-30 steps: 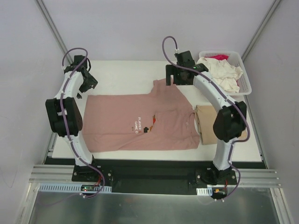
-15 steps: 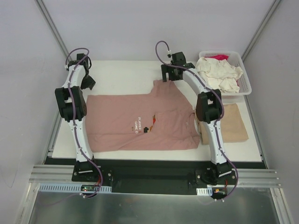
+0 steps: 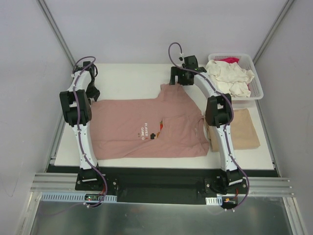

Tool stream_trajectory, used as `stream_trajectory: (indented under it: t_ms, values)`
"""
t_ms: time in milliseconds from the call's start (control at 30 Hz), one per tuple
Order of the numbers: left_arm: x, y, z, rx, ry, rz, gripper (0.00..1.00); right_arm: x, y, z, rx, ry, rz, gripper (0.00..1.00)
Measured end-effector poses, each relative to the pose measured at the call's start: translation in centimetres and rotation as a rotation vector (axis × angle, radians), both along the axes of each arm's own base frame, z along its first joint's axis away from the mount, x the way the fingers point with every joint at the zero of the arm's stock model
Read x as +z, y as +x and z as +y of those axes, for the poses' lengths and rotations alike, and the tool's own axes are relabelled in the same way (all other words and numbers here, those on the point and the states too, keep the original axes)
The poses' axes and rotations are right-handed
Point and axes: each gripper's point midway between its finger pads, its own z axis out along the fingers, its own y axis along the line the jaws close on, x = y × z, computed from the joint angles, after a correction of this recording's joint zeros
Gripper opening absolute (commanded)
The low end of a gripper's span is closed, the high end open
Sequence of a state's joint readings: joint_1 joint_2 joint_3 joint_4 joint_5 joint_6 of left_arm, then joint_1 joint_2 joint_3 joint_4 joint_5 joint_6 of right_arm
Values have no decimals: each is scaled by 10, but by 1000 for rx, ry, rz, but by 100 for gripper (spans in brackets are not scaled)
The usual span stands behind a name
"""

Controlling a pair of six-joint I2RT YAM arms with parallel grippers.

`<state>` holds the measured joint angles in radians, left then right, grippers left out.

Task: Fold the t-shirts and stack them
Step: Grap the side of the flattened tshirt furthest away from the robot with both arms

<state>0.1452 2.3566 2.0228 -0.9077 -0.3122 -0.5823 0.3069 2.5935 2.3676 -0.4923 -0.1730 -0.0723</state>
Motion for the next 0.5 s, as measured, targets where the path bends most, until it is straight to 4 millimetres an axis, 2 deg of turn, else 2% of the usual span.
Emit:
stream_trajectory:
  t_ms: [67,100,133,200,233,267,300,333,400,433,500]
  values:
    - [-1,-1,-1,-1,-6,3,29,-2,-3,-1,6,16,22,100]
    - [-2,-1,-2,-2,-9,1,26,-3,-4,-1,6,18,29,95]
    - [-2,-1,-2,-3,-13,2,21,-5,-5,-2,8,17,33,86]
    - [-3,-1,-3,-4,-18,3,13,-5,-6,-1,13,19,36,77]
    - [-4,-1,-4,-5,-21,4,8,-5,-7,-1,16,19,37,66]
    - [-4,-1,-4,-7,-24,5,0,-6,-8,-1,18,21,43,62]
    - [-4,-2,-5,-8,-26,6,0,-6,-9,-1,23,19,44,58]
    - [-4,-2,-5,-10,-26,7,0,-7,-11,-1,24,21,54,49]
    - [-4,-2,-5,-17,-26,9,0,-9,-14,-1,29,17,66,39]
    - [-4,-2,-5,-19,-25,10,0,-10,-15,-1,29,17,71,28]
    - [-4,-3,-4,-23,-24,11,0,-11,-17,-2,28,16,80,17]
